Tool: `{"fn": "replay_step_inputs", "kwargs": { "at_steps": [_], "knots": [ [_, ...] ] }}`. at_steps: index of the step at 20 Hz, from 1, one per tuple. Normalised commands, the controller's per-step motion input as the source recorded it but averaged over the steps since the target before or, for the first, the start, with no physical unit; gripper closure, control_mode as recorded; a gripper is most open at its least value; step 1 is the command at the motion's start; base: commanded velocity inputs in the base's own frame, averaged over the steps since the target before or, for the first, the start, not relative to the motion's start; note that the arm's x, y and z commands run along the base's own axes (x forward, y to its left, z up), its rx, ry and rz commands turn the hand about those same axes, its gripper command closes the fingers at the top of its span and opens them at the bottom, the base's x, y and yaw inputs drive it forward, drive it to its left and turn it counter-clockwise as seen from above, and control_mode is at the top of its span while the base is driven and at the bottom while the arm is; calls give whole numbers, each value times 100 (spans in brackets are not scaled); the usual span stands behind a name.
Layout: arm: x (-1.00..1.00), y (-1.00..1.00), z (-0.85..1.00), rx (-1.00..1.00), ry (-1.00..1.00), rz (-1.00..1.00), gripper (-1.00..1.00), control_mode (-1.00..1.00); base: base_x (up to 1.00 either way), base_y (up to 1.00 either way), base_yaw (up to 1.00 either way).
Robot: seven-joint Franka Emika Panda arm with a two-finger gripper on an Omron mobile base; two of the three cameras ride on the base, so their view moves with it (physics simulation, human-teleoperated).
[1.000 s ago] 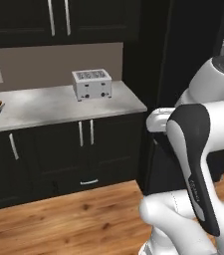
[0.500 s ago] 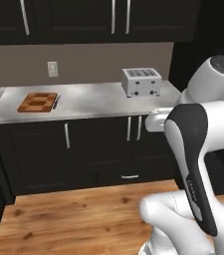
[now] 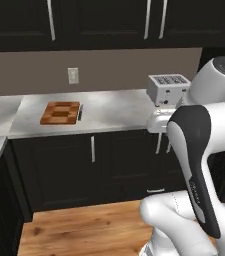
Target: Retrieve the chicken drumstick from the fridge and place it on the cutting board.
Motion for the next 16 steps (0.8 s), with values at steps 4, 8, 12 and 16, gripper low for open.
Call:
{"fn": "replay_step_inputs", "kwargs": {
  "at_steps": [4, 8, 12, 16],
  "knots": [
    [0, 0, 0, 0, 0, 0, 100, 100, 70, 65, -4],
    [0, 0, 0, 0, 0, 0, 100, 100, 69, 68, -5],
    [0, 0, 0, 0, 0, 0, 100, 100, 72, 53, -7],
    [0, 0, 0, 0, 0, 0, 100, 100, 49, 25, -3]
  ]
}}
